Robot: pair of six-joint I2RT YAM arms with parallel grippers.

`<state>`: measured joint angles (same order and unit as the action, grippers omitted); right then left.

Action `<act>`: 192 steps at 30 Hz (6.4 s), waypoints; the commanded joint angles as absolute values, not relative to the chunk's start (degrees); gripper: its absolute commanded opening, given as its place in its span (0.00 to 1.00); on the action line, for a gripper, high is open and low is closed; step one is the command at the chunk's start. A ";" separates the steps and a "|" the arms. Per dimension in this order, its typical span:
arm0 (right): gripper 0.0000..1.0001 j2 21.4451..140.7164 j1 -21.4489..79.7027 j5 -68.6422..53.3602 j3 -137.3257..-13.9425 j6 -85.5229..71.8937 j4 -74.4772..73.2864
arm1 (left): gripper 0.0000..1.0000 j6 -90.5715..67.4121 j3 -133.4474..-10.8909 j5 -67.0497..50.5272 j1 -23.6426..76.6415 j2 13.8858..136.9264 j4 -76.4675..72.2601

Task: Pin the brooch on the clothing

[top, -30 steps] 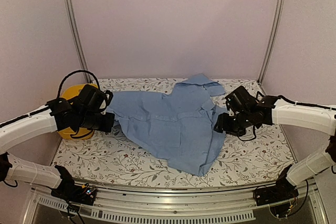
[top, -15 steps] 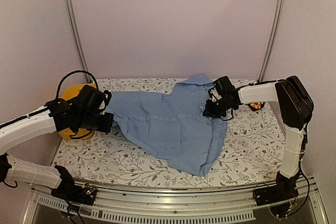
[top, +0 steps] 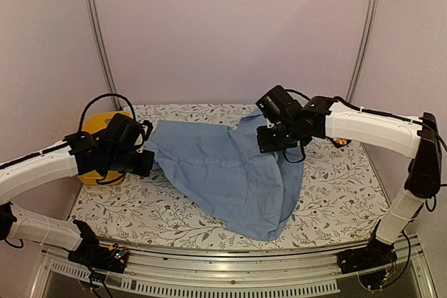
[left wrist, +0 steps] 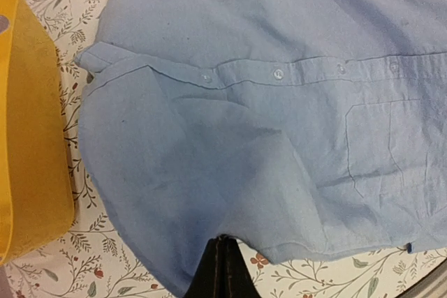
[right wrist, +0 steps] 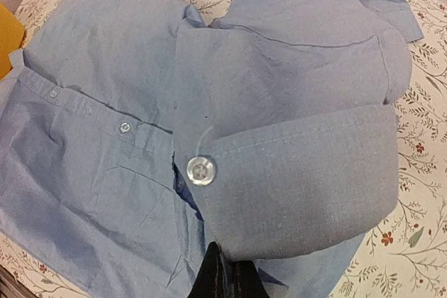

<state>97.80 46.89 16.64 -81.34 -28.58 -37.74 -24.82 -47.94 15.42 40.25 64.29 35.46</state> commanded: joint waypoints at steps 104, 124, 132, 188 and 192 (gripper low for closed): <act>0.71 88.41 25.27 8.64 -74.56 -26.47 -35.82 | 0.96 -16.12 -65.53 -1.22 35.14 83.36 29.87; 0.11 113.53 20.00 -7.99 -75.80 -24.07 -20.80 | 0.78 -13.31 -77.59 -2.47 18.24 121.56 18.09; 0.00 111.71 15.05 -5.40 -71.82 -23.80 -20.64 | 0.00 -13.85 -69.35 -2.42 18.22 117.89 13.93; 0.06 153.12 11.87 -6.04 -131.64 -11.36 -40.96 | 0.70 -8.06 -69.90 3.44 27.68 100.75 18.14; 0.00 147.70 11.39 -8.24 -131.75 -12.00 -37.61 | 0.70 -7.97 -69.23 3.12 27.74 99.33 17.72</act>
